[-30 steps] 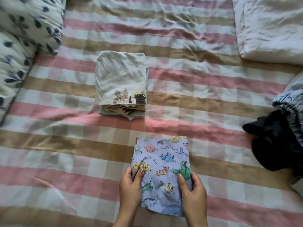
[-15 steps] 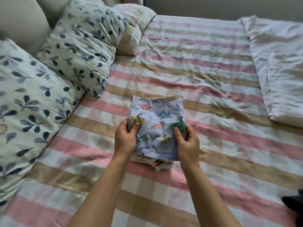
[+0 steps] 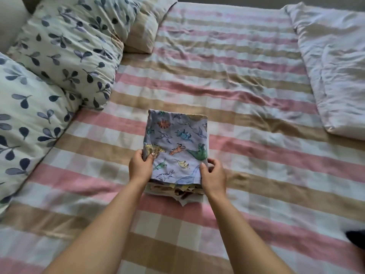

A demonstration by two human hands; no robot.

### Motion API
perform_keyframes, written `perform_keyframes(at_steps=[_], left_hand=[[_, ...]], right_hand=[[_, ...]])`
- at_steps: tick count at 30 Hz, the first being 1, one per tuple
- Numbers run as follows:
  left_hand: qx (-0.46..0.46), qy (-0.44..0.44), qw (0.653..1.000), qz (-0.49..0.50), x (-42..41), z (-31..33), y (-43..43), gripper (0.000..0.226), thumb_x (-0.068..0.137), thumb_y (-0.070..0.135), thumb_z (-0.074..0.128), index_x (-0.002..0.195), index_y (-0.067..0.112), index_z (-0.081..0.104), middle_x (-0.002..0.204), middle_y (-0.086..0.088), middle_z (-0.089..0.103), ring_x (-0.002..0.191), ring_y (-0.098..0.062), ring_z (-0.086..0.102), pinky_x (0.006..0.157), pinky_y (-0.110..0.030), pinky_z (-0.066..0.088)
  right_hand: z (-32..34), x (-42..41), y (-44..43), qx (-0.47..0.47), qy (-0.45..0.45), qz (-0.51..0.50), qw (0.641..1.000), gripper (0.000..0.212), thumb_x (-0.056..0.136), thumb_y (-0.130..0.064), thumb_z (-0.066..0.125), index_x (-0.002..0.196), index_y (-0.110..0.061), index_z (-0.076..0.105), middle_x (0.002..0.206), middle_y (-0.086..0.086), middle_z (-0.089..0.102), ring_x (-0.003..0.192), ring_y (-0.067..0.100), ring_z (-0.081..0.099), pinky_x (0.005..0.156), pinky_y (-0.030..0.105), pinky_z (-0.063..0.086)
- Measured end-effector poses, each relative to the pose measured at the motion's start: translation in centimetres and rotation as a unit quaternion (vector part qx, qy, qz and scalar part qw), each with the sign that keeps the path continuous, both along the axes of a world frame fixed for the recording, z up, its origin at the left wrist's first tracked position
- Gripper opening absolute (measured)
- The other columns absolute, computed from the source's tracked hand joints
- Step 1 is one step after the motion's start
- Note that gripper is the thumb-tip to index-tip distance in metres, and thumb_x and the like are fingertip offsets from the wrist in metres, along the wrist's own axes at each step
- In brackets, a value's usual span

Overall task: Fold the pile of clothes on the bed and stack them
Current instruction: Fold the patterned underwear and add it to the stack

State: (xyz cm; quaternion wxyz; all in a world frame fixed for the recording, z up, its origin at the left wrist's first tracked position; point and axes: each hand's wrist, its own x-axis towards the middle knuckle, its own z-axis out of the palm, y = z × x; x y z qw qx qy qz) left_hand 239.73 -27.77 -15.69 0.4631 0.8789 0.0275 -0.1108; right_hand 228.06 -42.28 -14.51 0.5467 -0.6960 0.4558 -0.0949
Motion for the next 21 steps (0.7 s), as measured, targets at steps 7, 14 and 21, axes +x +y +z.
perform_keyframes(at_steps=[7,14,21], left_hand=[[0.058,0.071,0.995,0.045,-6.7,-1.1,3.0,0.021,0.092,0.013,0.052,0.108,-0.001,0.051,0.103,-0.02,0.06,0.094,-0.033,0.056,0.074,-0.032,0.038],[0.051,0.093,0.955,-0.279,-18.2,4.2,-0.2,0.01,0.087,0.007,0.057,0.084,0.016,0.056,0.074,-0.001,0.061,0.068,-0.021,0.057,0.071,-0.035,0.049],[0.093,-0.039,0.89,-0.444,-28.2,9.7,-9.5,0.019,0.092,0.027,0.05,0.109,0.02,0.057,0.1,0.005,0.062,0.086,-0.012,0.058,0.076,-0.025,0.044]], right_hand=[[-1.1,-6.5,0.7,-0.017,0.136,0.072,0.988,0.011,0.088,-0.017,0.05,0.091,-0.014,0.06,0.091,0.008,0.067,0.086,0.029,0.063,0.077,0.038,0.051],[3.2,-15.8,-0.3,-0.089,0.175,0.136,0.971,0.011,0.089,-0.024,0.05,0.091,-0.022,0.061,0.092,-0.003,0.067,0.087,0.019,0.061,0.069,0.03,0.046],[7.8,-29.2,-6.0,-0.161,0.225,0.134,0.952,0.02,0.092,-0.034,0.043,0.105,-0.029,0.057,0.101,-0.009,0.064,0.093,0.014,0.06,0.071,0.027,0.045]])
